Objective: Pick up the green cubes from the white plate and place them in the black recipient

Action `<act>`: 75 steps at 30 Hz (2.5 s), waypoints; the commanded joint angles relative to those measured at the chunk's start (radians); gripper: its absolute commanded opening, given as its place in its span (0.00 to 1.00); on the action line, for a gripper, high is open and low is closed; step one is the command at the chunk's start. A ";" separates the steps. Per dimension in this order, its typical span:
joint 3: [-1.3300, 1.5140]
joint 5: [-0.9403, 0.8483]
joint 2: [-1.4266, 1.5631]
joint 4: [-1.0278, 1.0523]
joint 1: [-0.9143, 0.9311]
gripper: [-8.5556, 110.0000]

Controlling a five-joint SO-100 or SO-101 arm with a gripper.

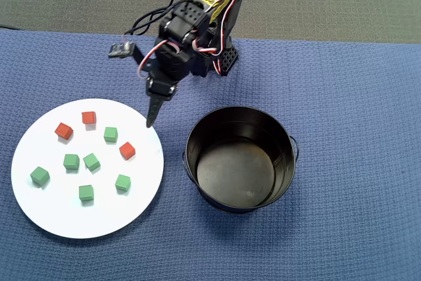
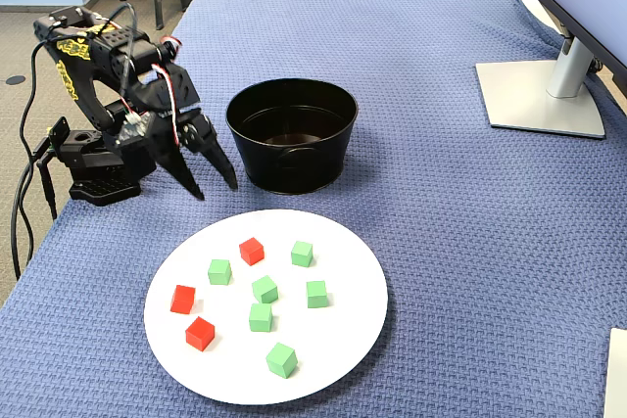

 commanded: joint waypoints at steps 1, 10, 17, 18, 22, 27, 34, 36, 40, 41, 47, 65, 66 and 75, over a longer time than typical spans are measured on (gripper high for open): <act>-0.097 -0.176 -0.101 -0.097 0.081 0.22; -0.192 -0.249 -0.264 -0.127 0.133 0.19; -0.334 -0.420 -0.387 -0.086 0.167 0.20; -0.353 -0.460 -0.403 -0.084 0.175 0.20; -0.439 -0.509 -0.451 -0.057 0.210 0.21; -0.494 -0.258 -0.523 0.017 0.239 0.20; -0.594 -0.048 -0.637 0.144 0.215 0.20; -0.647 -0.043 -0.670 0.172 0.212 0.20; -0.696 -0.054 -0.741 0.143 0.224 0.21; -0.713 -0.052 -0.759 0.143 0.229 0.21; -0.807 -0.071 -0.867 0.161 0.233 0.21; -0.900 -0.078 -1.020 0.153 0.193 0.21; -0.899 -0.083 -1.025 0.146 0.189 0.21; -0.815 -0.104 -1.000 0.092 0.150 0.19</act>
